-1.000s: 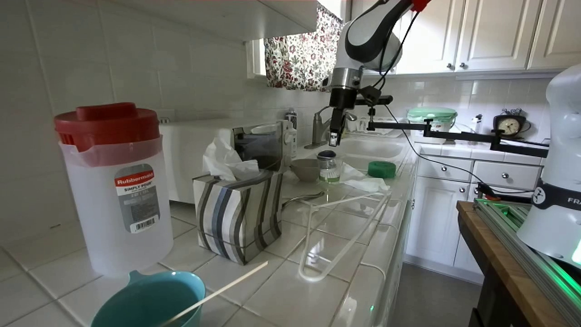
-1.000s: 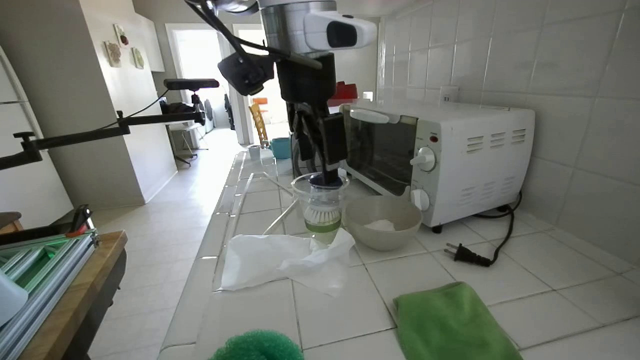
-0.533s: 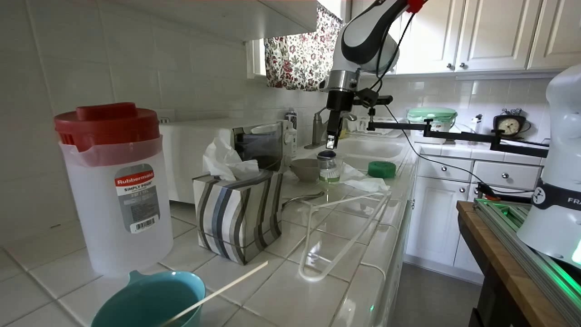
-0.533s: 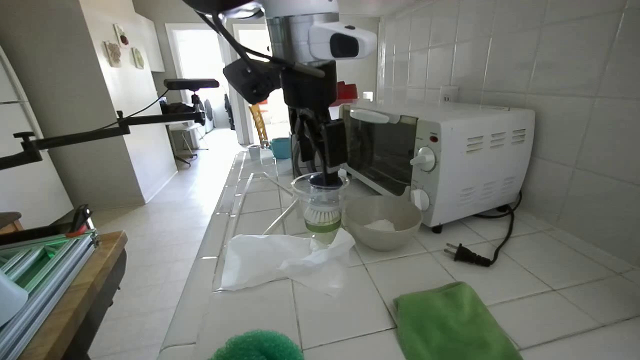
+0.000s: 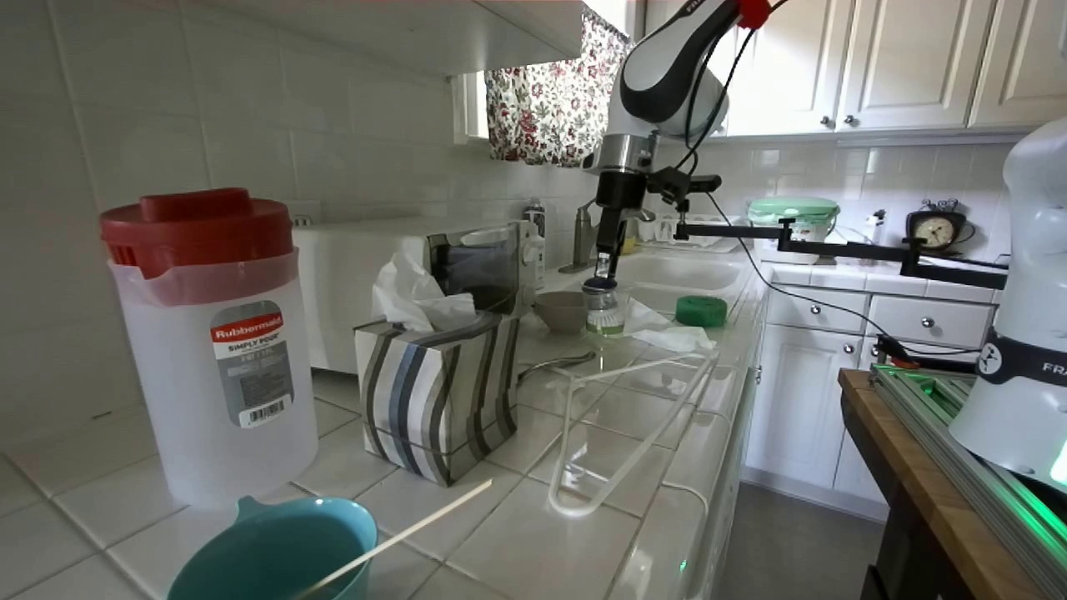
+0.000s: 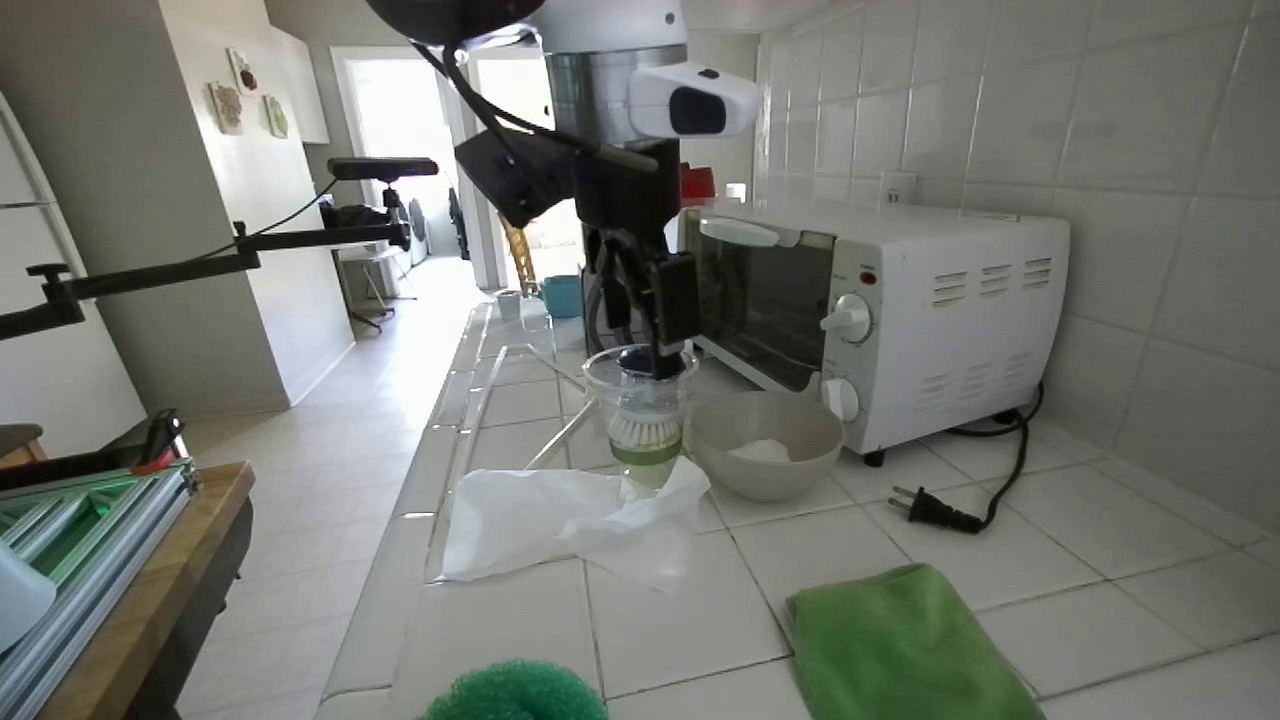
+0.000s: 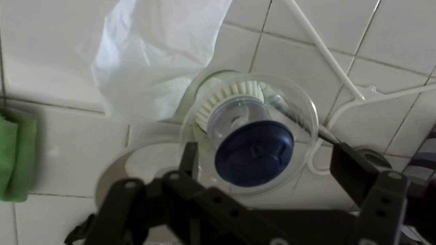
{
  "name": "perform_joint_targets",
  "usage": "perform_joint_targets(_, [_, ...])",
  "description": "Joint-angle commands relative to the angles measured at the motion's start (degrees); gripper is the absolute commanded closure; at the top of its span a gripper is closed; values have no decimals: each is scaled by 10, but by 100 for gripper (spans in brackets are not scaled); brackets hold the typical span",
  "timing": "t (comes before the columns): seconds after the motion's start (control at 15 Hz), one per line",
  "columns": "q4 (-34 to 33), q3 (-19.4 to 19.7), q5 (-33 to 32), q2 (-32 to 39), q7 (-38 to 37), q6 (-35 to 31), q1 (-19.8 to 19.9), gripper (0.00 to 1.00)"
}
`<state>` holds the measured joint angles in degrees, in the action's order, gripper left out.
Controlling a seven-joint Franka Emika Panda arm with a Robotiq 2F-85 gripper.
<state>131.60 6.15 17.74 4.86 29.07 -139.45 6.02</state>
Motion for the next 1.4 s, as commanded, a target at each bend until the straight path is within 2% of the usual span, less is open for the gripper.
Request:
perform_joint_targets(0.0, [-15,-11,27,13,33,9,13,0])
perform_joint_targets(0.33, [-17,-14,33,21,35,12,17,0])
perform_joint_targets(0.4, [-18,-15,34,22,36,13,18,6])
perform_joint_targets(0.67, [-18,-16,34,22,36,13,21,15])
perform_joint_targets(0.73, [-18,-16,34,23,36,13,21,12])
perform_joint_targets(1.13, [-17,-19,33,24,35,12,22,11])
perform_joint_targets(1.33, [-16,-19,33,22,33,11,22,5])
